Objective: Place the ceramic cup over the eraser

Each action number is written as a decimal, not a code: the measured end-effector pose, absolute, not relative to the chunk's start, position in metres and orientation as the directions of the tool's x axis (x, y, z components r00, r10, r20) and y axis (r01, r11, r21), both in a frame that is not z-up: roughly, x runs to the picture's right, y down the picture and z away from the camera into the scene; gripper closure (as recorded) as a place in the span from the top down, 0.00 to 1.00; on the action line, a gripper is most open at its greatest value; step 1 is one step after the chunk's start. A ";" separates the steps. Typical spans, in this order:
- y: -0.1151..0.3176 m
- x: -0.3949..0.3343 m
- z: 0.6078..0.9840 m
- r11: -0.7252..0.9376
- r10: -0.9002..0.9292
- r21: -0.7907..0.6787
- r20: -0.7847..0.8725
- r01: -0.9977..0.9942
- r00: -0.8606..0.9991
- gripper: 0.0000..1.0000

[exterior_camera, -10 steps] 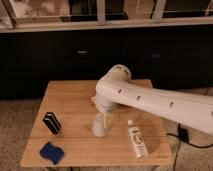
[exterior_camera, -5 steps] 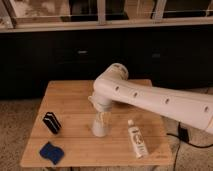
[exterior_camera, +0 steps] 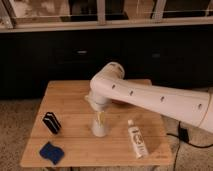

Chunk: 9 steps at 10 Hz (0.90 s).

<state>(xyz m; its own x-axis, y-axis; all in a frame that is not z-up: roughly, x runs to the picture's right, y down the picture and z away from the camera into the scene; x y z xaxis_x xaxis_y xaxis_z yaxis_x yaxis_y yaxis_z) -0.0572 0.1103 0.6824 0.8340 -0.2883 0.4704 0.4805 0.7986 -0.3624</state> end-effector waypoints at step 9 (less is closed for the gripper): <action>0.117 -0.051 0.692 0.797 -0.257 -0.375 0.500 0.474 0.827 0.80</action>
<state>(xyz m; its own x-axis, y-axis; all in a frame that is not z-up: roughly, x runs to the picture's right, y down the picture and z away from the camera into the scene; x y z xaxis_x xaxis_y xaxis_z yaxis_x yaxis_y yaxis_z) -0.0511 0.1169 0.6921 0.8271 -0.2572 0.4997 0.4742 0.7966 -0.3749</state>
